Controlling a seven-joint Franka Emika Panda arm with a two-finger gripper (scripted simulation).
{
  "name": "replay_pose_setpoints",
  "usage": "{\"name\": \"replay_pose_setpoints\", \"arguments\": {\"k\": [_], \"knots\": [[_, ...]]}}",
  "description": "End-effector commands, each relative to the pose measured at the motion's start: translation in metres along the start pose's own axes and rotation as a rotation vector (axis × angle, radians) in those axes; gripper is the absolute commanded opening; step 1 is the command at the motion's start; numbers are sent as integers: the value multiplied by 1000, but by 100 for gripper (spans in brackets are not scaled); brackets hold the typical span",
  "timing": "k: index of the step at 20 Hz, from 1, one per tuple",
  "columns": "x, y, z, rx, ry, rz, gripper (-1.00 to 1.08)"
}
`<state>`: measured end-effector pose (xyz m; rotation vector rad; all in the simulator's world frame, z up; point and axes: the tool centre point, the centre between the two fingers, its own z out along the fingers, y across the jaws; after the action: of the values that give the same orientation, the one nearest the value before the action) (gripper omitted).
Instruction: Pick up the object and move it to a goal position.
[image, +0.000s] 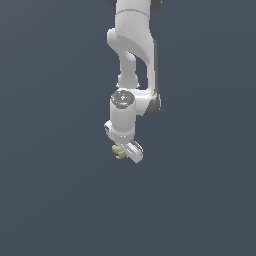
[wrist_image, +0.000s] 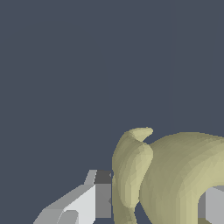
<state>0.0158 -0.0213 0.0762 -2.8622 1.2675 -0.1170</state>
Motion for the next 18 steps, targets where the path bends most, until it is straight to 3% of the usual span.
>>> {"name": "replay_pose_setpoints", "arguments": {"k": [1,18], "knots": [[-4,-12,-12,13,22,22,-100],[-34,-96,-104,100,193,191,-100]]}}
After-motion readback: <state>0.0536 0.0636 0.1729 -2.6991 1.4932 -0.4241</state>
